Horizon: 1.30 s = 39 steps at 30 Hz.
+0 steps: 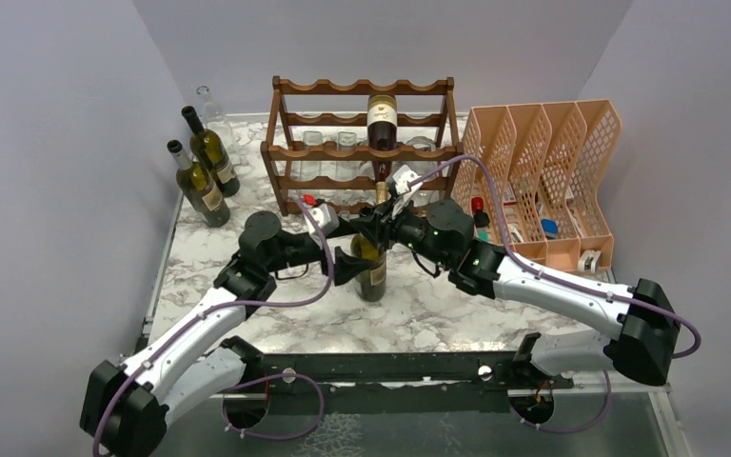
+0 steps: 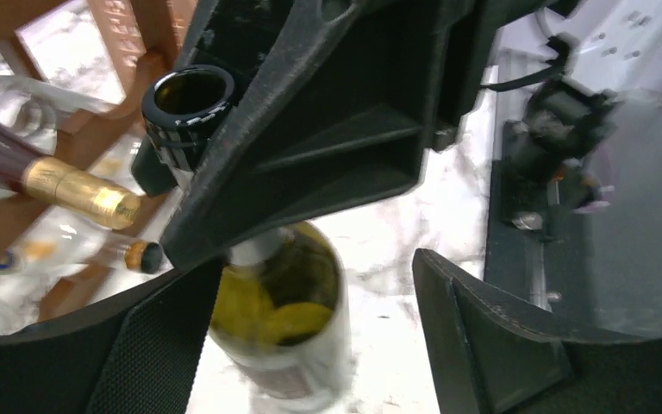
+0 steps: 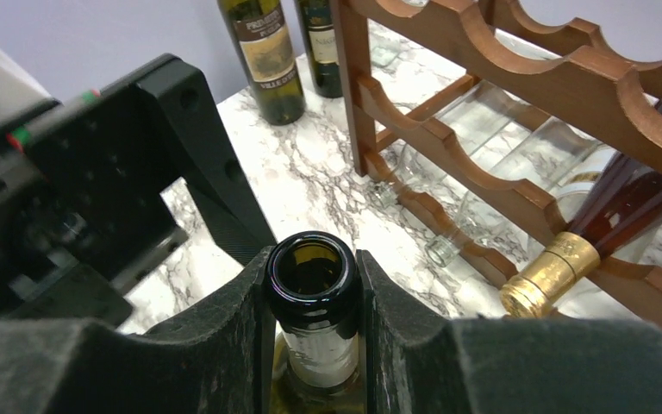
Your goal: Take the wine bottle off the wine rack
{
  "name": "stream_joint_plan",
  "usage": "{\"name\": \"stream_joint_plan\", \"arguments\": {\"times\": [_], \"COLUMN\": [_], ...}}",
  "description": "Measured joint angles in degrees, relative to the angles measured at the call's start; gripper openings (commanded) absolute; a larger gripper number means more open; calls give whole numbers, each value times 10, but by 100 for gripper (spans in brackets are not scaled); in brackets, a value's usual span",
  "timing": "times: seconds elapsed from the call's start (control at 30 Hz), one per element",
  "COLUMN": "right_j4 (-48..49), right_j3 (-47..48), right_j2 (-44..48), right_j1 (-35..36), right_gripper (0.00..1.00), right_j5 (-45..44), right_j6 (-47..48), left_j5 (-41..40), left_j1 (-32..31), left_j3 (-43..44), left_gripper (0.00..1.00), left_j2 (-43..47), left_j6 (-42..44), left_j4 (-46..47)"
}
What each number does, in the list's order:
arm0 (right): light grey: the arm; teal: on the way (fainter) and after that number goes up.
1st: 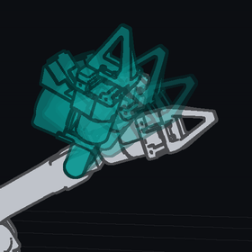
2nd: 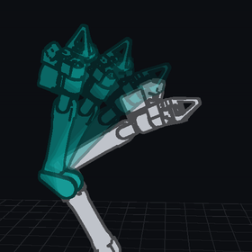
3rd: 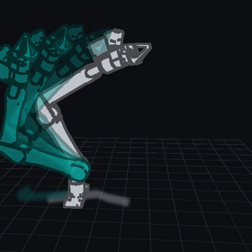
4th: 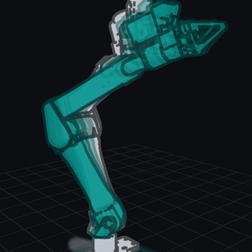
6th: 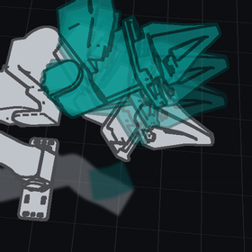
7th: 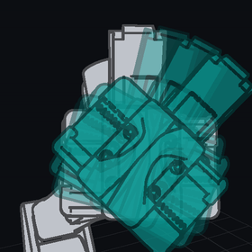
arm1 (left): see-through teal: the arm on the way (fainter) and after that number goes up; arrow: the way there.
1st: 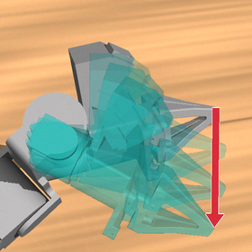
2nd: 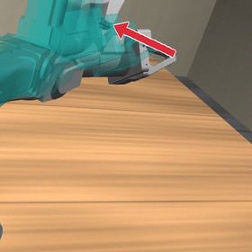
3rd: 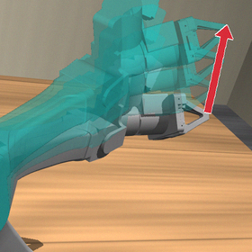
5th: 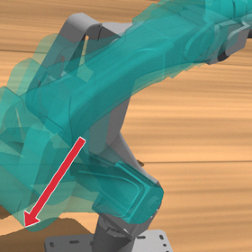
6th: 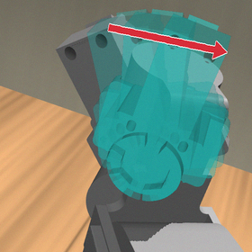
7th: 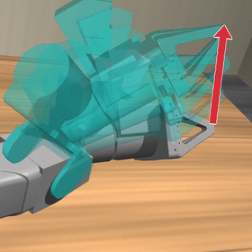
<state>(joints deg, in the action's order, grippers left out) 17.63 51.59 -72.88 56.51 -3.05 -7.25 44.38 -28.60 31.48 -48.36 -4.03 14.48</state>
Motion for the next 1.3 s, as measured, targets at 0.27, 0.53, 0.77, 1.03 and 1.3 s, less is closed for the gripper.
{"name": "stream_joint_plan", "arguments": {"times": [0.27, 0.53, 0.77, 1.03, 1.3], "right_j4": [-13, -27, -32, -43, -144], "right_j3": [4, 4, 2, 29, 71], "right_j2": [0, 10, 15, 26, 89], "right_j1": [-3, -6, -13, -20, -6], "right_gripper": [1, 5, 16, 93, 100], "right_j5": [10, 10, 14, 25, -7], "right_j6": [-4, -12, -25, -21, -9], "left_j5": [-102, -153, -158, -175, -260], "left_j1": [-81, -93, -93, -97, -98], "left_j3": [21, 11, 10, 10, 11], "left_gripper": [63, 45, 24, 0, 0], "left_j2": [-99, -103, -118, -117, -66], "left_j6": [21, -9, -9, -1, 4], "left_j4": [63, 98, 114, 120, 52]}}
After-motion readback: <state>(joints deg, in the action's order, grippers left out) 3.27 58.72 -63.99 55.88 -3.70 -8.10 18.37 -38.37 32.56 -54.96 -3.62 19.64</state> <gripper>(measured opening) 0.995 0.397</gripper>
